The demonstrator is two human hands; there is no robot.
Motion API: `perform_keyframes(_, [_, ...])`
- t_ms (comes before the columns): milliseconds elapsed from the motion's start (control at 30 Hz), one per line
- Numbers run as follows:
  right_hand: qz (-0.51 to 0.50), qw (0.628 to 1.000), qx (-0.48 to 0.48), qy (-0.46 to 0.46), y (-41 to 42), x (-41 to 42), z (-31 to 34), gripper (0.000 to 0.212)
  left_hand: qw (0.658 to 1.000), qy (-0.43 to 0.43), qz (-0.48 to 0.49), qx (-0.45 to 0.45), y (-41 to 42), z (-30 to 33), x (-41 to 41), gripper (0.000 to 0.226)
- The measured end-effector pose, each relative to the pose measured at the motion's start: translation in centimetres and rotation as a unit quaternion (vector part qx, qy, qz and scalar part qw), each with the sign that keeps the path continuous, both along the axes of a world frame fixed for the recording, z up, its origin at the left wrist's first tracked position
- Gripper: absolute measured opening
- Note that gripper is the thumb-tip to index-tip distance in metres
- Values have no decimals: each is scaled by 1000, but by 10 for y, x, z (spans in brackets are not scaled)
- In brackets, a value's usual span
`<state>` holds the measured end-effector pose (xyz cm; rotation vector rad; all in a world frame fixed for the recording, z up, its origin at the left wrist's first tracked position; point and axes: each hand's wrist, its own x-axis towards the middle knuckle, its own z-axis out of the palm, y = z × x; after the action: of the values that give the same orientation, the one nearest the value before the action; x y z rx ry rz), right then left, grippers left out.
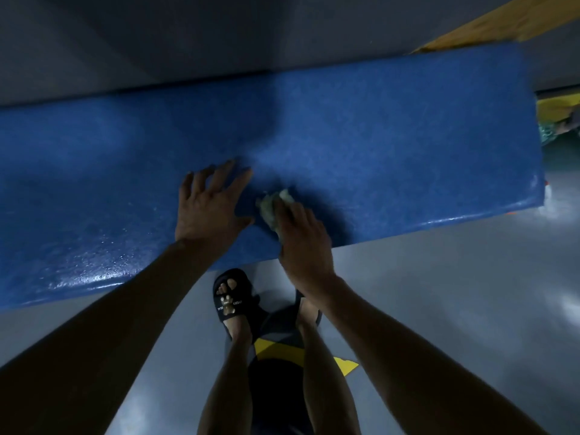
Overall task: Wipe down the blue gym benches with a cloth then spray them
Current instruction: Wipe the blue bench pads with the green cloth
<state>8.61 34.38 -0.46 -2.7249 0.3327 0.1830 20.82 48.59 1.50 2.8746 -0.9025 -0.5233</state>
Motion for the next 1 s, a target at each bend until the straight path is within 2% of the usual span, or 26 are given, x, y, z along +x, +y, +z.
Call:
perform_keyframes(67, [94, 995, -42, -15, -35, -6, 2, 62, 1000, -7, -2, -6, 10, 1, -5, 86])
perform_keyframes(133, [83, 992, -93, 1, -87, -14, 1, 65, 1000, -11, 1, -11, 19, 2, -9, 84])
perform_keyframes(233, [-80, 988, -124, 38, -165, -33, 3, 67, 1000, 3, 11, -1, 27, 2, -15, 82])
perform_keyframes(300, [-166, 978, -118, 53, -184, -41, 4, 76, 1000, 13, 18, 3, 31, 1, -20, 82])
perform_keyframes(400, [-253, 965, -72, 18, -154, -35, -5, 73, 999, 29, 19, -11, 34, -1, -26, 78])
perform_keyframes(500, [-315, 948, -28, -24, -82, -26, -15, 66, 999, 27, 15, -31, 36, -1, -28, 71])
perform_keyframes(567, [-258, 966, 7, -25, -32, -26, -13, 72, 999, 34, 21, -28, 37, -1, -28, 70])
perform_keyframes(667, [-53, 998, 24, -17, 2, -35, -7, 68, 999, 36, 26, -23, 35, 2, -30, 69])
perform_keyframes(733, [74, 997, 3, -7, -22, -38, -6, 69, 999, 33, 28, -24, 33, 4, -33, 67])
perform_keyframes(800, [147, 988, -36, 6, -64, -41, -7, 73, 998, 31, 34, -30, 32, 7, -36, 65])
perform_keyframes(833, [135, 990, -48, 12, -89, -44, -5, 71, 998, 31, 38, -31, 32, 8, -38, 64])
perform_keyframes(900, [22, 997, -58, 37, -142, -51, -2, 65, 998, 30, 45, -38, 33, 10, -42, 63])
perform_keyframes(1000, [-139, 984, -83, 69, -204, -66, 8, 76, 997, 29, 58, -44, 35, 11, -49, 61])
